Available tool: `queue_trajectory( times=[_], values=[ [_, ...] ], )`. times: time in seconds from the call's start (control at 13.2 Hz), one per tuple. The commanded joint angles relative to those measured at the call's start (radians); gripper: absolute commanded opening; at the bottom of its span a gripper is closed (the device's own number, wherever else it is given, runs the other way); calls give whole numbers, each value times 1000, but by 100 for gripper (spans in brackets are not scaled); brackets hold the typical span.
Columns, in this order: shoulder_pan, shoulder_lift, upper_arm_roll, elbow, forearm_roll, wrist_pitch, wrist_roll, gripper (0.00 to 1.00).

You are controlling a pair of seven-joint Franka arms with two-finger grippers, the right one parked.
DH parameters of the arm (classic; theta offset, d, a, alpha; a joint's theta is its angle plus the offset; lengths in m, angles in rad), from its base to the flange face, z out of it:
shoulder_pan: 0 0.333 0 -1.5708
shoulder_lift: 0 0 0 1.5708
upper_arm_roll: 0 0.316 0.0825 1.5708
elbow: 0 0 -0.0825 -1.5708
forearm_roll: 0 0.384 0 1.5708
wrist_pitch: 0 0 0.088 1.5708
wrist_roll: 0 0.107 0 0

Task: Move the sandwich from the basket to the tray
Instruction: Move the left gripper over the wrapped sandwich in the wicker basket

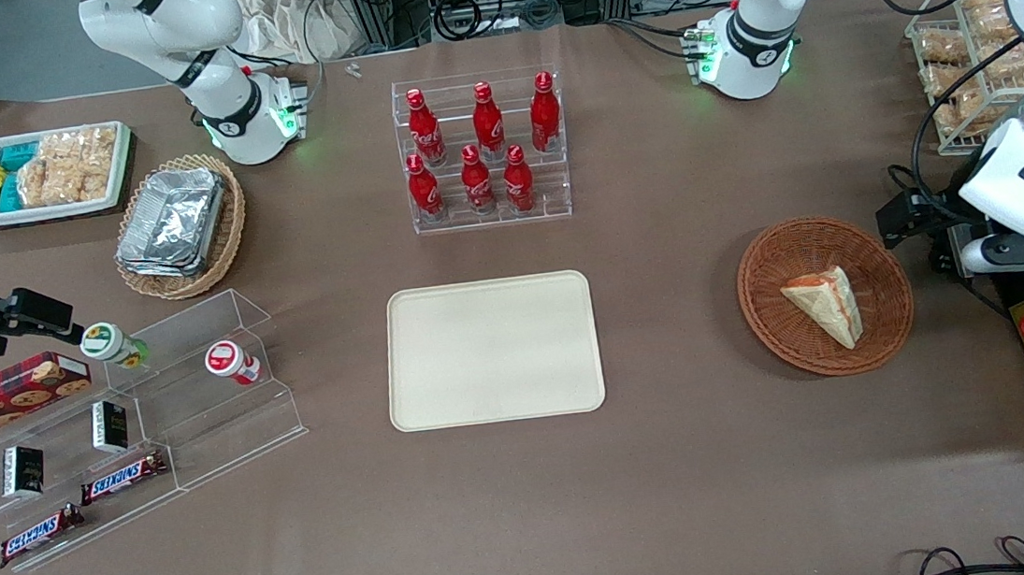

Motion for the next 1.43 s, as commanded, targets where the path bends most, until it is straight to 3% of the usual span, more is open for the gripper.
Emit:
queue_trajectory(
  times=[0.0, 0.23, 0.45, 0.91, 1.36],
  values=[
    [-15, 9, 11, 23, 8, -25, 15, 100],
    [-15, 14, 11, 15, 6, -38, -49, 100],
    [-15, -8, 11, -90, 9, -24, -171, 100],
    [-9, -149, 12, -518, 6, 344, -228, 100],
    [-1, -118, 20, -692, 6, 576, -355, 100]
  ],
)
